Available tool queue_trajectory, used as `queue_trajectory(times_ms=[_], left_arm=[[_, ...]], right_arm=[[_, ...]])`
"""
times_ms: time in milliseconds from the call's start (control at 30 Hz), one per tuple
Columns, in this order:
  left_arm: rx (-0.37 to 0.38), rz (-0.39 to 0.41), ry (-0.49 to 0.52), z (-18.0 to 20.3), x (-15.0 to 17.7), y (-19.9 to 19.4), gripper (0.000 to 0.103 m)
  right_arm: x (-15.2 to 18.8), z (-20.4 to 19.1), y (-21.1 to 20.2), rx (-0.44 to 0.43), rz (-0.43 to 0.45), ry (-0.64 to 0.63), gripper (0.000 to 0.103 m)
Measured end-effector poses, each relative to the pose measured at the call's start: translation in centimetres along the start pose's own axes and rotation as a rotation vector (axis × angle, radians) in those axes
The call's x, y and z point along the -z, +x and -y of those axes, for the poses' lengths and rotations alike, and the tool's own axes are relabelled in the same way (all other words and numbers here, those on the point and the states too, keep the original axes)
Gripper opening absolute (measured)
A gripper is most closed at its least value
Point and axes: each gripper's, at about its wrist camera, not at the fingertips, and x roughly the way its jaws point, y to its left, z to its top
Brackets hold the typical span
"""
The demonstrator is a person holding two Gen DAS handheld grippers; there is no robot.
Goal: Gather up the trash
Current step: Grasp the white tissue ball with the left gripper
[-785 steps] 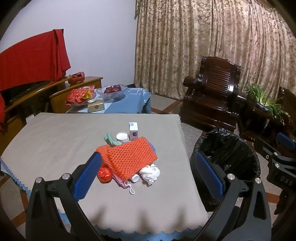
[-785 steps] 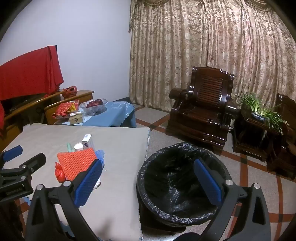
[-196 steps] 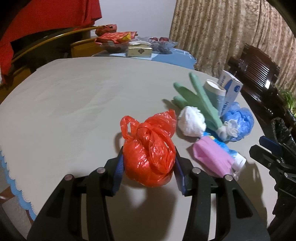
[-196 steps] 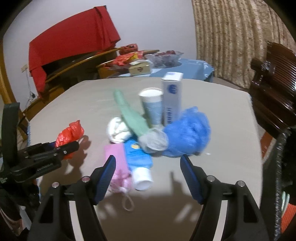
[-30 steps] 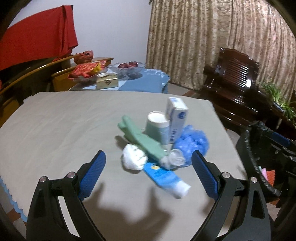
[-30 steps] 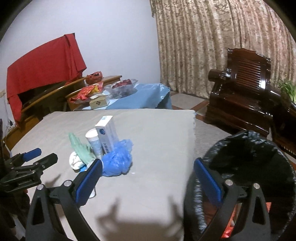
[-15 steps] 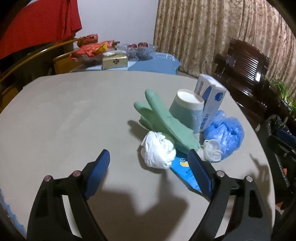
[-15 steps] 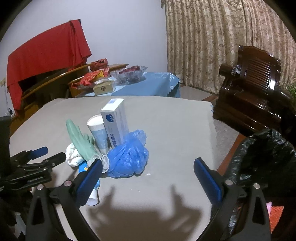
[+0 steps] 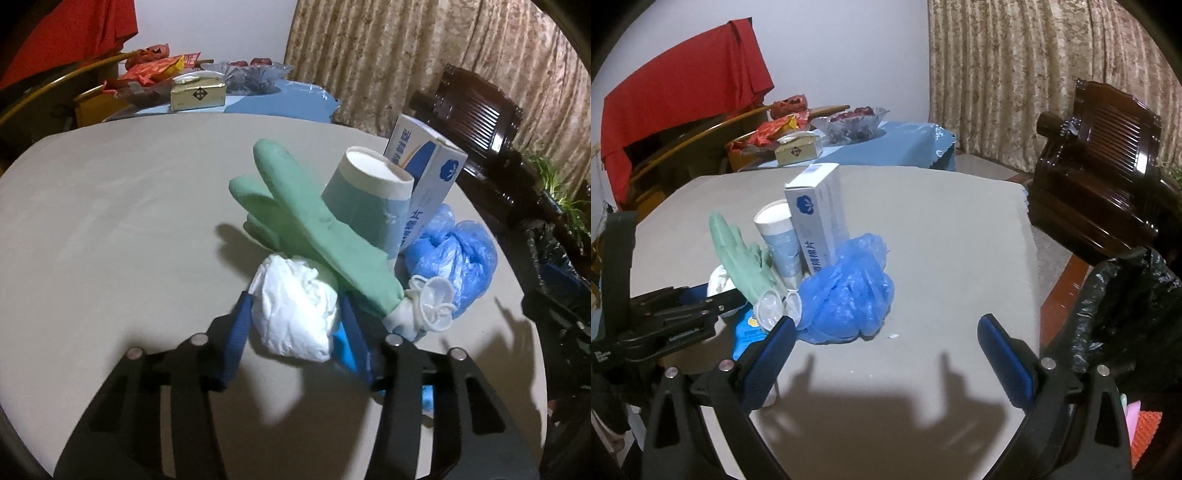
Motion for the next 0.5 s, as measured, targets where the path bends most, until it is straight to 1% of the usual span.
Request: queue_trajectory(times_ms=[67, 267, 400, 500], left_arm=[[0.001, 0.014, -0.008, -0.2, 0.0, -0.4, 0.043], [-0.032, 0.061, -0.020, -0.9, -0.1, -2.6, 0.043], [-0.069, 0.069, -0.033, -2.0, 0.3, -3.7, 0.043], [-0.091, 0.070, -0.047, -2.9, 0.6, -4.2, 0.043]], right_arm=[[-0.2, -0.4, 0.1, -0.010, 0.002, -0.006, 0.097], [-0.8, -1.9, 0.6, -0.046, 0.008, -0.027, 0.097], [-1.1, -3.2, 1.1, -0.076, 0.007, -0.045, 0.096], [-1.3, -4.6, 1.6, -0.107, 0.002, -0.075, 0.093]])
